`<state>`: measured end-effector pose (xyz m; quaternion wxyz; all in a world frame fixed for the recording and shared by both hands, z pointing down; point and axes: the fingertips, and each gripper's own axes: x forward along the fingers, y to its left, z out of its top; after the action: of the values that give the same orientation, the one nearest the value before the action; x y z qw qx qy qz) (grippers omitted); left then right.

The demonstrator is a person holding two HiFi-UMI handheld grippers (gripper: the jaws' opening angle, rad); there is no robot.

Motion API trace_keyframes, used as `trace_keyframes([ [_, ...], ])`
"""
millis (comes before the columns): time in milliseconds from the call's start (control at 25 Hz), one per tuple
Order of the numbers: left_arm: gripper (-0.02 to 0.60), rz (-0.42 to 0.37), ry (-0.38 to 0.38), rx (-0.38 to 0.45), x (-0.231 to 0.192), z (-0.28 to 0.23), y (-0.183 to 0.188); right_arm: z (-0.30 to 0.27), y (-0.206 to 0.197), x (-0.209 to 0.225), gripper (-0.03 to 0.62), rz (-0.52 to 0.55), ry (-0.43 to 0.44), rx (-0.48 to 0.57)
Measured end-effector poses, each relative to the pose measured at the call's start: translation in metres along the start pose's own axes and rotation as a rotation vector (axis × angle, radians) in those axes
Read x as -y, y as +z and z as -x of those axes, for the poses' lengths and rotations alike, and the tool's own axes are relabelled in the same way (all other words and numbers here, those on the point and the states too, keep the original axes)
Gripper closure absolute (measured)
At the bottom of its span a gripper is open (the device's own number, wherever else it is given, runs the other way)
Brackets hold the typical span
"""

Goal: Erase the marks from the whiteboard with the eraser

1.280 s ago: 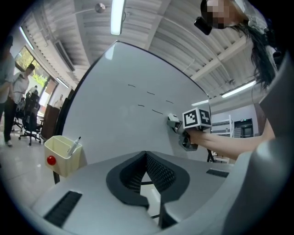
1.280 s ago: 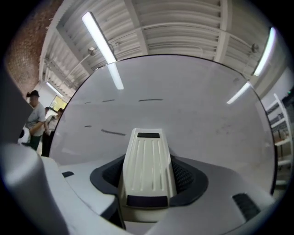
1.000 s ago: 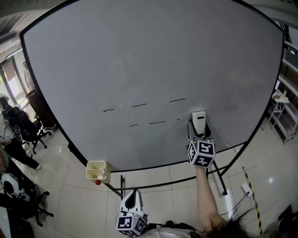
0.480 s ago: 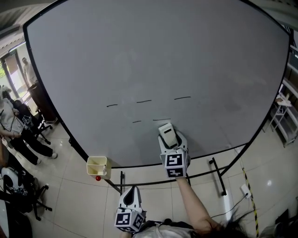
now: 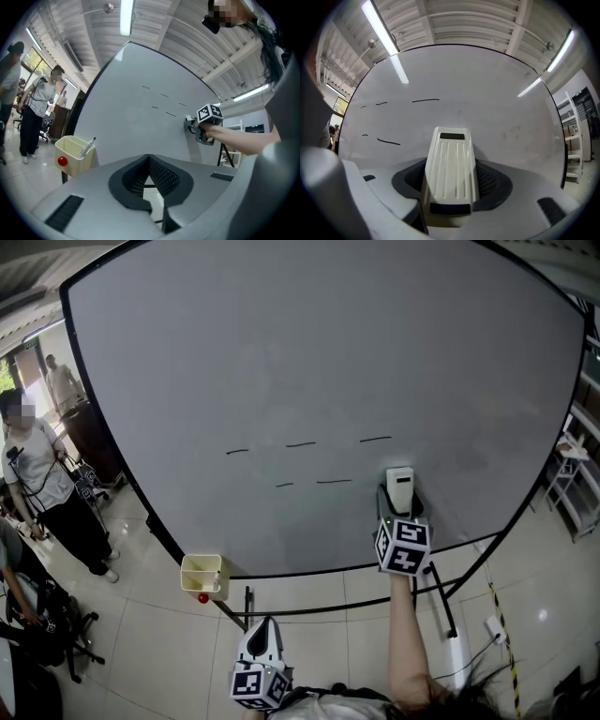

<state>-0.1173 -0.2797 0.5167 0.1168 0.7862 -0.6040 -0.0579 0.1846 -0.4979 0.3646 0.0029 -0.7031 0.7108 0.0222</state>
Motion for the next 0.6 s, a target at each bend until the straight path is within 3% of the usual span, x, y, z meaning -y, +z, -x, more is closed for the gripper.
trace_keyframes([
  [120,0.589,0.004,-0.001,0.001,-0.002,0.002,0.001,0.001,-0.002,-0.035,0.321,0.051,0.04,-0.035],
  [280,0.589,0.01,-0.004,0.005,-0.004,0.003,0.002,0.003,-0.005,-0.134,0.321,0.193,0.202,-0.09],
  [400,0.589,0.013,-0.008,0.015,-0.004,0.009,0.005,0.003,-0.025,-0.185,0.321,0.296,0.259,-0.117],
  [600,0.589,0.018,0.012,0.024,-0.019,0.027,0.009,0.01,-0.023,-0.194,0.322,0.213,0.293,-0.121],
])
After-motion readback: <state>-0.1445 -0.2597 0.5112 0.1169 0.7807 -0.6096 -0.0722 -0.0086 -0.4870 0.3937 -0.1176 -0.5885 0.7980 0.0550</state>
